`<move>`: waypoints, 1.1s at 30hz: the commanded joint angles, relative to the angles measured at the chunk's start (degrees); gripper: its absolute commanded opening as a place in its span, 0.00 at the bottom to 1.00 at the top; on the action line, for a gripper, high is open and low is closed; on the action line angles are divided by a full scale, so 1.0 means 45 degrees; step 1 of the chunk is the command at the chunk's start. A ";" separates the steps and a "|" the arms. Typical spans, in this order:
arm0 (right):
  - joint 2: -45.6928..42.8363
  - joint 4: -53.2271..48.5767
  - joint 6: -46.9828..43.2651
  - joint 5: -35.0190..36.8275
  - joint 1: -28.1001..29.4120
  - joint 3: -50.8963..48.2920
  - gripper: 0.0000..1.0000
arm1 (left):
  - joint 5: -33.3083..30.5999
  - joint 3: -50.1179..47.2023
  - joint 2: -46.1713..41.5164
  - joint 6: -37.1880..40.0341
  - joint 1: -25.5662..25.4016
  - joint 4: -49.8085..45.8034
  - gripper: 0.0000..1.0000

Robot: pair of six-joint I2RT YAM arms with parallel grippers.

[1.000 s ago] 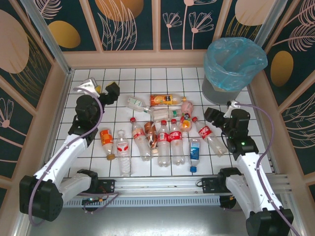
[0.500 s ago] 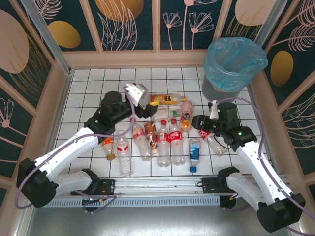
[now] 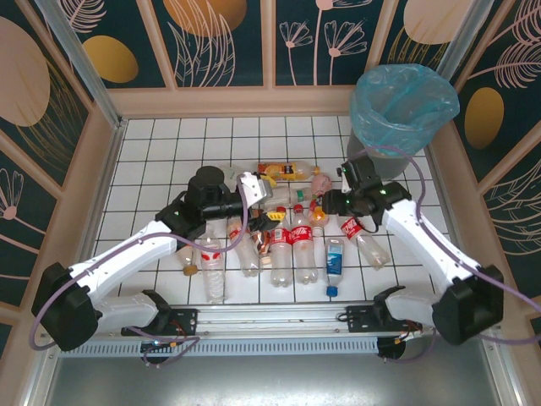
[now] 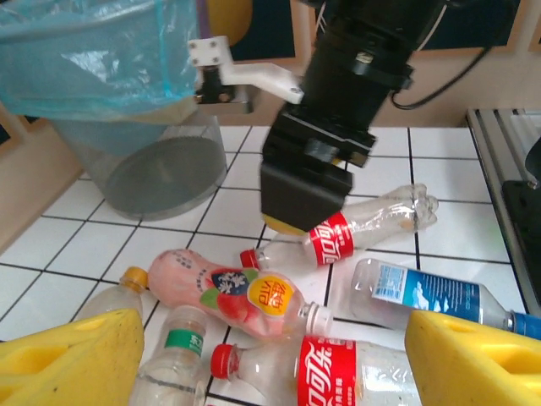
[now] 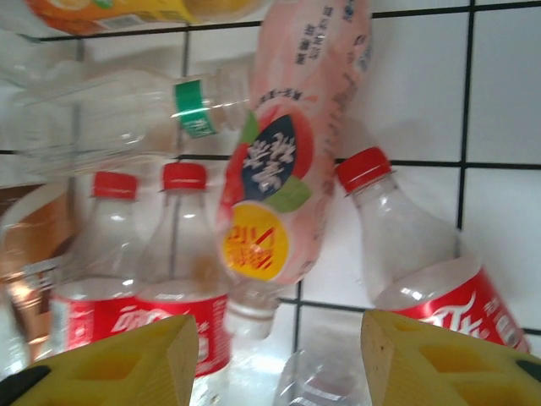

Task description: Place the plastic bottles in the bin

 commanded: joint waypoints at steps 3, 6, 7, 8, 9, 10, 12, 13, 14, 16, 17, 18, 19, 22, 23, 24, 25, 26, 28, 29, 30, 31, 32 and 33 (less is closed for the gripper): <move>0.1445 -0.0104 -0.2080 0.0565 -0.0228 0.0852 0.60 | -0.0347 -0.0702 -0.0386 0.0800 -0.0048 0.0455 0.83; 0.2362 -0.0086 -0.2633 0.0562 -0.0557 0.1049 0.61 | -0.0433 -0.1073 -0.0751 0.1021 -0.0044 0.0742 0.84; 0.2633 -0.0064 -0.2838 0.0562 -0.0662 0.1053 0.61 | -0.0390 -0.1155 -0.0855 0.1043 -0.0044 0.0801 0.84; 0.2826 -0.0047 -0.2968 0.0562 -0.0764 0.1071 0.61 | -0.0337 -0.1174 -0.0935 0.1069 -0.0048 0.0801 0.84; 0.3035 -0.0008 -0.3048 0.0561 -0.0869 0.1072 0.61 | -0.0335 -0.1217 -0.1012 0.1092 -0.0045 0.0802 0.85; 0.3168 0.0087 -0.3180 0.0562 -0.0966 0.1067 0.61 | -0.0347 -0.1265 -0.1094 0.1138 -0.0042 0.0802 0.85; 0.3335 0.0410 -0.3363 0.0553 -0.1206 0.0961 0.61 | -0.0415 -0.1357 -0.1228 0.1240 -0.0042 0.0790 0.85; 0.3423 0.0584 -0.3417 0.0082 -0.1354 0.0954 0.61 | -0.0445 -0.1393 -0.1280 0.1289 -0.0036 0.0801 0.85; 0.3512 0.0716 -0.3465 -0.0081 -0.1442 0.0954 0.60 | -0.0442 -0.1447 -0.1312 0.1326 -0.0039 0.0832 0.85; 0.3749 0.0933 -0.3623 -0.0214 -0.1559 0.0964 0.60 | -0.0440 -0.1480 -0.1342 0.1350 -0.0050 0.0855 0.85; 0.3858 0.0980 -0.3688 -0.0186 -0.1580 0.0955 0.59 | -0.0416 -0.1481 -0.1342 0.1375 -0.0042 0.0853 0.85; 0.3992 0.0993 -0.3746 -0.0095 -0.1627 0.0969 0.59 | -0.0413 -0.1477 -0.1332 0.1370 -0.0047 0.0820 0.86; 0.4128 0.1046 -0.3830 -0.0029 -0.1668 0.0957 0.59 | -0.0400 -0.1474 -0.1322 0.1360 -0.0036 0.0788 0.86; 0.4426 0.1115 -0.3981 -0.0033 -0.1766 0.0916 0.61 | -0.0374 -0.1414 -0.1229 0.1505 -0.0037 0.0561 0.86; 0.4506 0.1143 -0.3984 -0.0008 -0.1767 0.0897 0.61 | -0.0387 -0.1387 -0.1224 0.1507 -0.0036 0.0501 0.85; 0.4575 0.1180 -0.3984 0.0024 -0.1793 0.0862 0.61 | -0.0382 -0.1395 -0.1230 0.1525 -0.0038 0.0485 0.85; 0.4632 0.1227 -0.3984 0.0054 -0.1793 0.0820 0.62 | -0.0382 -0.1395 -0.1229 0.1536 -0.0038 0.0494 0.85; 0.4690 0.1268 -0.3984 0.0055 -0.1813 0.0781 0.62 | -0.0377 -0.1410 -0.1207 0.1564 -0.0031 0.0509 0.85; 0.4824 0.1295 -0.3965 0.0074 -0.1807 0.0711 0.62 | -0.0392 -0.1415 -0.1158 0.1585 -0.0039 0.0495 0.86; 0.4892 0.1290 -0.3948 0.0093 -0.1813 0.0693 0.62 | -0.0398 -0.1408 -0.1132 0.1602 -0.0044 0.0466 0.86; 0.4935 0.1295 -0.3964 0.0112 -0.1813 0.0649 0.62 | -0.0417 -0.1396 -0.1117 0.1604 -0.0030 0.0422 0.86; 0.4948 0.1336 -0.3965 0.0132 -0.1822 0.0608 0.62 | -0.0416 -0.1395 -0.1098 0.1604 -0.0040 0.0416 0.85; 0.4997 0.1361 -0.3984 0.0135 -0.1840 0.0569 0.62 | -0.0414 -0.1395 -0.1088 0.1622 -0.0047 0.0416 0.85; 0.5051 0.1392 -0.3984 0.0152 -0.1863 0.0549 0.62 | -0.0428 -0.1395 -0.1088 0.1642 -0.0037 0.0411 0.86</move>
